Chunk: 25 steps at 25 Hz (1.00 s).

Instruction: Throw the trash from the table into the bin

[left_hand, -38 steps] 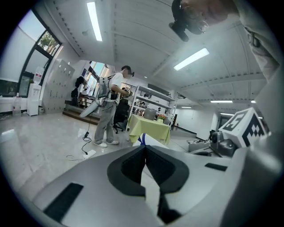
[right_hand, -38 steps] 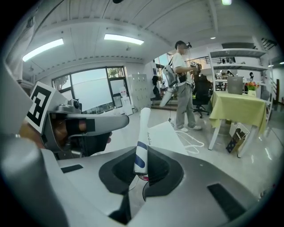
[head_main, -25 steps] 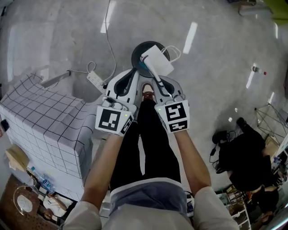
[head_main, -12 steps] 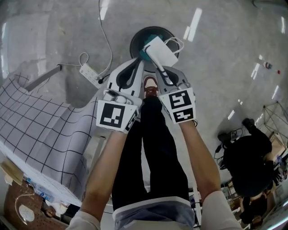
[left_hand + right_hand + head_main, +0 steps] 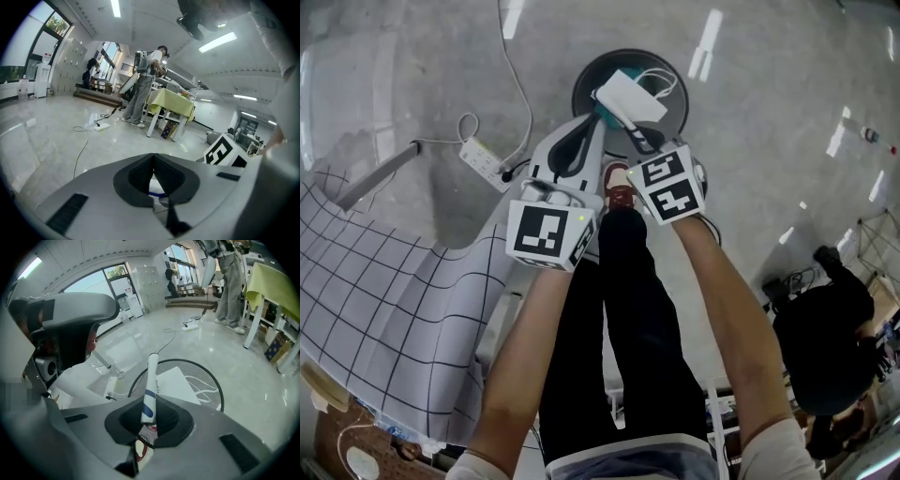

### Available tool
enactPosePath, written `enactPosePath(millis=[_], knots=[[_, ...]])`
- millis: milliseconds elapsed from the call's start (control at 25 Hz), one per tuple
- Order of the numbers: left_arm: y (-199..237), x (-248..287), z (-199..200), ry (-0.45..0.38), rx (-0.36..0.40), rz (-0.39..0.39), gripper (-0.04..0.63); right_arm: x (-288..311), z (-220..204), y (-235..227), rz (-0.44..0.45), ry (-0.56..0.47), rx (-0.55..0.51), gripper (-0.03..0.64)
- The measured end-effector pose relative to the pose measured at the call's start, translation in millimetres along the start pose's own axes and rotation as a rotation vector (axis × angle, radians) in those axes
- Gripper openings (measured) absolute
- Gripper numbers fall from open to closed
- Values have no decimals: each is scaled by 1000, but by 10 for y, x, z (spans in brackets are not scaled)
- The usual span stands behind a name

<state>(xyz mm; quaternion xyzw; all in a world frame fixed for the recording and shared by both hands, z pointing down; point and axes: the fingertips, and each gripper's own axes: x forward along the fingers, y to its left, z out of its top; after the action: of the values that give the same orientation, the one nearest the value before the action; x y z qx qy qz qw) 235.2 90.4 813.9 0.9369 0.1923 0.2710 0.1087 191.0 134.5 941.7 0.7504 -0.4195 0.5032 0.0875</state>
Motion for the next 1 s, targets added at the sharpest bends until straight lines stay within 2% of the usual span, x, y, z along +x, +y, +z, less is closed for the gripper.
enactPosePath(millis=[200, 440, 800, 1000], knots=[[51, 132, -237, -2, -26, 8, 6, 307, -264, -55, 20, 87, -17, 29], [125, 202, -419, 8, -55, 29, 6, 537, -357, -169, 23, 124, -8, 30], [221, 200, -425, 15, -60, 45, 6, 673, -395, -192, 25, 155, 22, 31], [251, 178, -395, 7, -67, 52, 6, 692, -412, -175, 11, 174, 3, 39]])
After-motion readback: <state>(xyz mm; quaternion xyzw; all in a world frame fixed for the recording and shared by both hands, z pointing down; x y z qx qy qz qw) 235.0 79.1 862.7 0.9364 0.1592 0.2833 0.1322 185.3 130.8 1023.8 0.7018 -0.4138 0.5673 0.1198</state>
